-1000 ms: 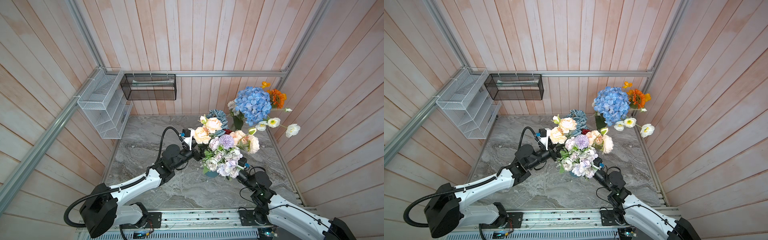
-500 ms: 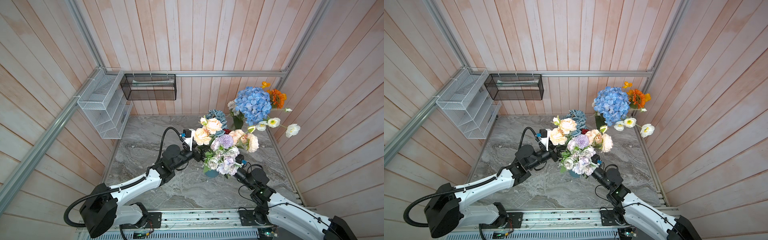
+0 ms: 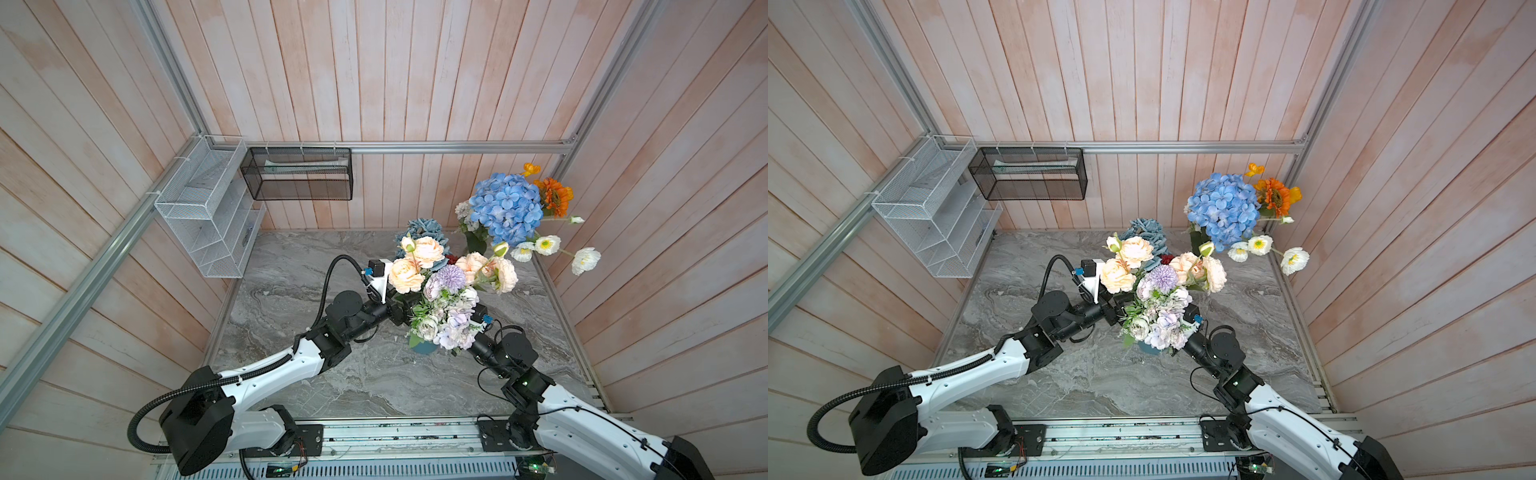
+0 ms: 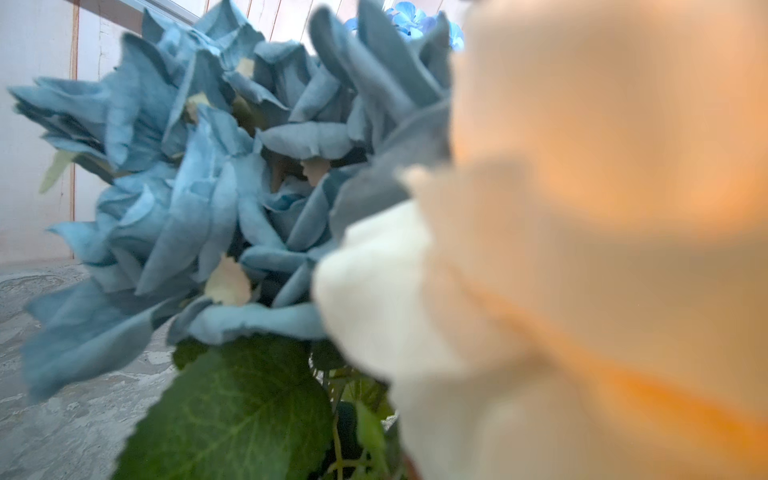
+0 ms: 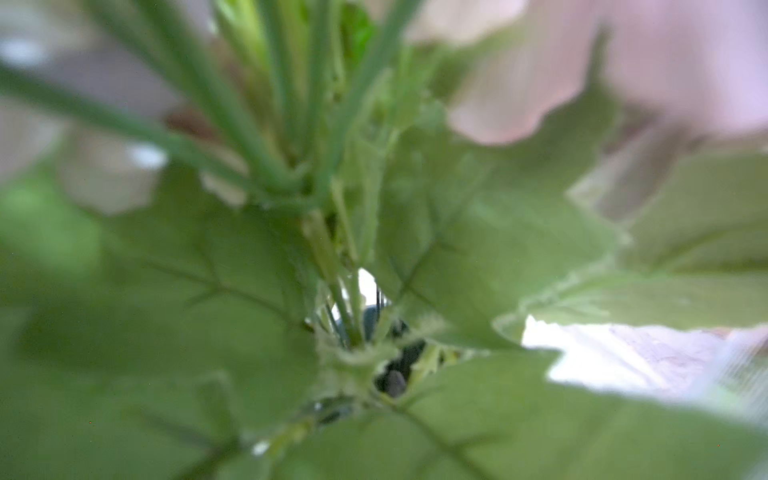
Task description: Arrange the flowers into the vase
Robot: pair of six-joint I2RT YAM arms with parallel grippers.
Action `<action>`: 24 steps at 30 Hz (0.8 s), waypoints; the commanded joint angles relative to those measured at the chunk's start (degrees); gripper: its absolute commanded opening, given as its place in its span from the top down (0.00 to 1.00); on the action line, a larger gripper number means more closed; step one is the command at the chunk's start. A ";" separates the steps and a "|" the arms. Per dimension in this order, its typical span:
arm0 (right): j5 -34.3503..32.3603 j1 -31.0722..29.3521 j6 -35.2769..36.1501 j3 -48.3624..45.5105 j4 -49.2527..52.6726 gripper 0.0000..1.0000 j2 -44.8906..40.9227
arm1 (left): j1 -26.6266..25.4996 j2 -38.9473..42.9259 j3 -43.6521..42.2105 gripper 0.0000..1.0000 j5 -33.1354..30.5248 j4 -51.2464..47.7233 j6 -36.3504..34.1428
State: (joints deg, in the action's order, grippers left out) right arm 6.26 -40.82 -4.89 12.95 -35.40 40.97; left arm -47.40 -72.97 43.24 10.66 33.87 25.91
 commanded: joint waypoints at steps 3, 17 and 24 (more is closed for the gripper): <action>-1.20 -0.14 -2.89 -3.24 7.75 0.63 -4.43 | -0.41 0.20 -0.35 0.03 1.03 1.53 -0.69; -2.54 -0.66 -7.39 -6.99 9.49 0.18 -7.41 | -0.50 0.54 -0.09 0.00 0.79 0.67 -0.59; -2.72 -0.71 -6.03 -10.93 0.94 0.11 -7.24 | -0.46 5.72 -0.95 0.00 1.77 -8.52 -3.88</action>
State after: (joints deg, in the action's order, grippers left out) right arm 4.47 -41.21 -11.60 3.40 -28.97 33.65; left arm -47.59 -70.28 43.18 10.87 29.63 24.62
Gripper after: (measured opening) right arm 0.892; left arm 0.998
